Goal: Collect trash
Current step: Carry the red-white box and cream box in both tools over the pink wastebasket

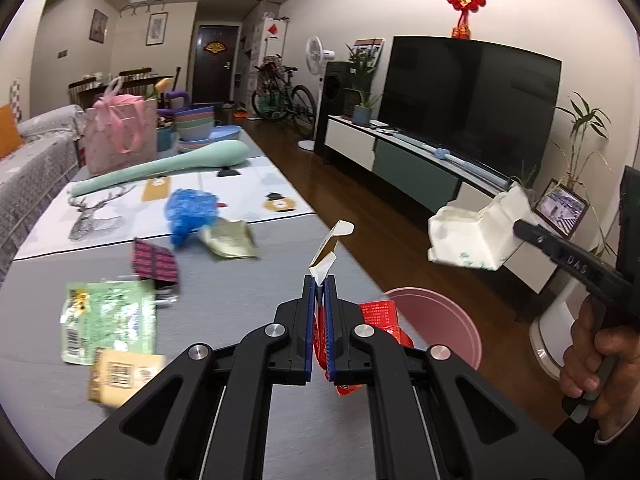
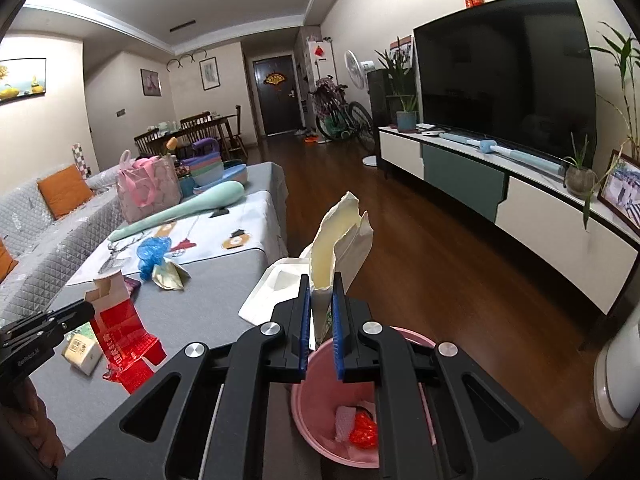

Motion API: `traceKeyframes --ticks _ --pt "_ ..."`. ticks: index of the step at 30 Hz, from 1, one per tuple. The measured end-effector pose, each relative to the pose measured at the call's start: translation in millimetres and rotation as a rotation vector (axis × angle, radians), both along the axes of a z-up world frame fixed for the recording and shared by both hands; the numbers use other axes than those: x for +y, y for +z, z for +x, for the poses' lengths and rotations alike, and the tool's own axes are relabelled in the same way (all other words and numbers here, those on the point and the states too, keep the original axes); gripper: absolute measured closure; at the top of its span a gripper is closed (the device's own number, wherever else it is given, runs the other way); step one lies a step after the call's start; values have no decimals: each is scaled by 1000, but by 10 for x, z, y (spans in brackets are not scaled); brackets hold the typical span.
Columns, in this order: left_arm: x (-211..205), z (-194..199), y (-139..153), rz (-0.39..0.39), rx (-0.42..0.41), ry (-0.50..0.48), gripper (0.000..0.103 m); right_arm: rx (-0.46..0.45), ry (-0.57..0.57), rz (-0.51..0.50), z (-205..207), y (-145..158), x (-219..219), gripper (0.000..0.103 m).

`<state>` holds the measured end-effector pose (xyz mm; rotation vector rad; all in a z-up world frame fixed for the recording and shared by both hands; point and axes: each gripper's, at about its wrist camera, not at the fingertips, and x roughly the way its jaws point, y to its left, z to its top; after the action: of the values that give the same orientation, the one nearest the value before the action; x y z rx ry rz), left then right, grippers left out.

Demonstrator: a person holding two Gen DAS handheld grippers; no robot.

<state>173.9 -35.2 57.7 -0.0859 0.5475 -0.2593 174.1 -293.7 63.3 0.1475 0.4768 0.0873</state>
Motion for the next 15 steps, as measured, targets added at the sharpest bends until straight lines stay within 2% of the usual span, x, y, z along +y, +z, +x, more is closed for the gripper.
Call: traceKeyframes --ticks 15 --pt "-714 277 -21 11 10 -108 98 36 -80 13 99 -71 -465 93"
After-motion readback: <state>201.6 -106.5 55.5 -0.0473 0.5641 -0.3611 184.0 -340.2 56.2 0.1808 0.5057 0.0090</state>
